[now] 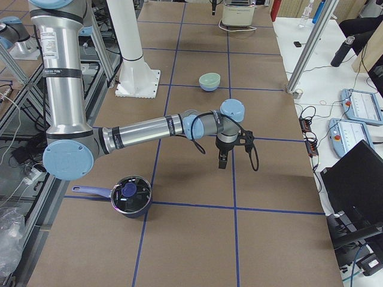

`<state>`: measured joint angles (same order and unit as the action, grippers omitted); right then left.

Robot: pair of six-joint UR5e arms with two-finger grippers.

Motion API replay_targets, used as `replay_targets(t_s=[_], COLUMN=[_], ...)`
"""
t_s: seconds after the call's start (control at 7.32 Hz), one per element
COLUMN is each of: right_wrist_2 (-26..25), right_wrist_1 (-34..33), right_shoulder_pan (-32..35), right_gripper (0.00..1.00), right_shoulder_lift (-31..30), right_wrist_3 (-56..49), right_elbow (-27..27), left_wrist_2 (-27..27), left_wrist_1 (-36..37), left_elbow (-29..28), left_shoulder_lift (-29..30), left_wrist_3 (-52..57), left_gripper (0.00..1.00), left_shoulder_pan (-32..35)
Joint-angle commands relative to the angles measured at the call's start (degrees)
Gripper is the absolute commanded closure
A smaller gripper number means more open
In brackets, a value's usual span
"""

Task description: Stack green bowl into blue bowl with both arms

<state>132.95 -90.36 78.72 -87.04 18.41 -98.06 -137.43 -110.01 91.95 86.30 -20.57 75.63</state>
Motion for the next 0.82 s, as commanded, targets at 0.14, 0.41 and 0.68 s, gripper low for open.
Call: replay_targets(t_s=[0.14,0.41,0.68], right_wrist_2=[-0.15,-0.41,-0.33], right_wrist_1=[-1.13,-1.14,-1.14], right_shoulder_pan=[6.62,6.54,6.62], right_gripper=[0.00,0.00,0.00], right_shoulder_lift=[-0.23,-0.50,-0.58], right_wrist_3=[-7.95,-7.95,-7.95], right_elbow=[5.60,5.60,5.60], left_wrist_2=[0.06,0.06,0.15], left_wrist_1=[-0.02,-0.11,-0.02], left_elbow=[-0.02,-0.01,-0.10], left_shoulder_lift=[-0.08,-0.08,-0.08], left_wrist_3=[0.00,0.00,-0.09], left_gripper=[0.02,0.02,0.02], left_shoulder_pan=[0.13,0.83,0.83])
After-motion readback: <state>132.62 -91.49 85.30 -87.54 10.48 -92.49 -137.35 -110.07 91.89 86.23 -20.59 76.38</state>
